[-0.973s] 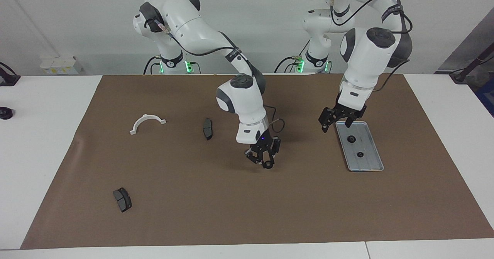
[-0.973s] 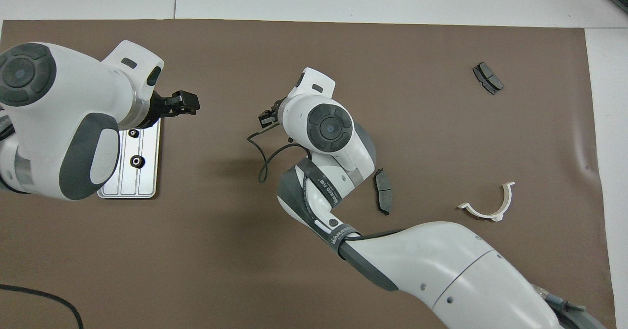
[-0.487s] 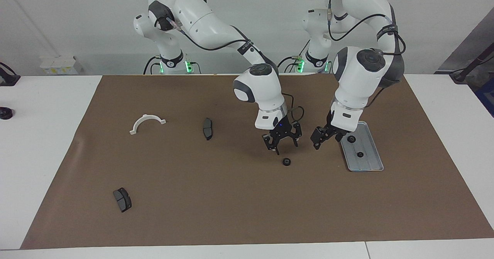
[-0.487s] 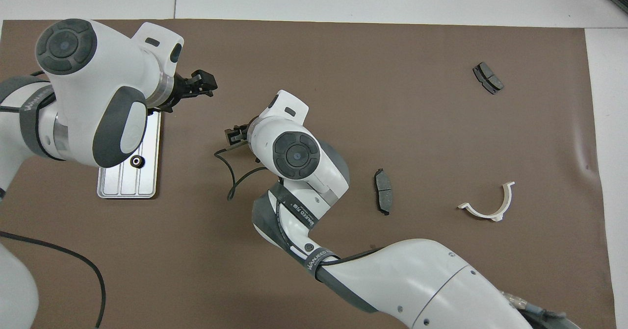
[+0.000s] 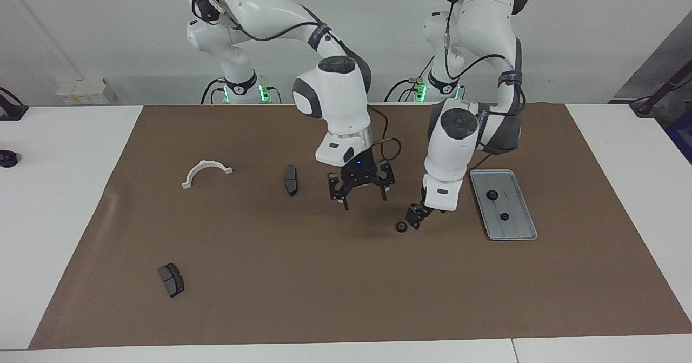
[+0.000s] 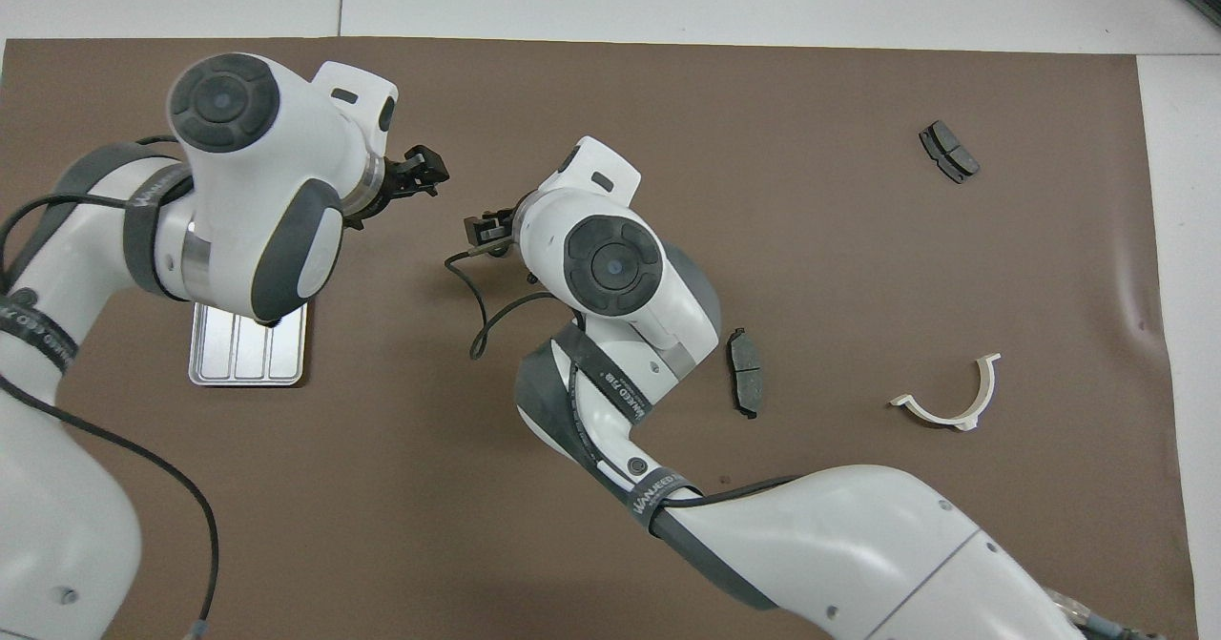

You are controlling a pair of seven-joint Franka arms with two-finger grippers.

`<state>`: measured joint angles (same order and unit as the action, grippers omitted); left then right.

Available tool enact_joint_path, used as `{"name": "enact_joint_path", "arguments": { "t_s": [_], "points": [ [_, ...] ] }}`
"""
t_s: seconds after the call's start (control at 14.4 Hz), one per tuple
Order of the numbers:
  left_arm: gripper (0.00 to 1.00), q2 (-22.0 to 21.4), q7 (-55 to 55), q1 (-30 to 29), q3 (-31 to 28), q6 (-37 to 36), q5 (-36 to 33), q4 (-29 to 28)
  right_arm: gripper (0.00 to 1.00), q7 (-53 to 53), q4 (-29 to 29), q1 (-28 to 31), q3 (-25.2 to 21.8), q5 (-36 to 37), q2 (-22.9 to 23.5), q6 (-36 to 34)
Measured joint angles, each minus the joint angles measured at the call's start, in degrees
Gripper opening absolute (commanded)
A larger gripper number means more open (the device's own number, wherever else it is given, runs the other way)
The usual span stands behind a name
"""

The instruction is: Pick bearing gear from pile to tray

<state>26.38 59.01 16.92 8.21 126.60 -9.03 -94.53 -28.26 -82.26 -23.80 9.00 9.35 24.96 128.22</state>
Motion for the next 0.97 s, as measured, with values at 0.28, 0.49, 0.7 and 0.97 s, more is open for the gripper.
{"name": "enact_joint_path", "arguments": {
  "t_s": [0.28,0.49,0.7,0.97],
  "points": [
    [0.75,2.2,6.8,1.9,0.0,4.8,-2.0,-2.0,1.0,5.2,-0.1,6.9,-0.1,-4.6,-8.0,-11.0],
    [0.72,2.2,6.8,2.3,0.0,5.9,-2.0,-3.6,1.0,14.1,-0.2,16.7,-0.3,-10.9,-12.7,-18.2],
    [0.68,2.2,7.3,3.1,0.0,8.7,-2.0,-6.4,1.0,17.6,-0.4,24.2,-0.3,-12.4,-15.5,-25.2],
    [0.0,1.9,7.4,3.1,-0.2,9.0,-2.0,-6.7,1.0,17.5,-3.8,25.4,0.1,-12.5,-18.8,-31.1]
  ]
}}
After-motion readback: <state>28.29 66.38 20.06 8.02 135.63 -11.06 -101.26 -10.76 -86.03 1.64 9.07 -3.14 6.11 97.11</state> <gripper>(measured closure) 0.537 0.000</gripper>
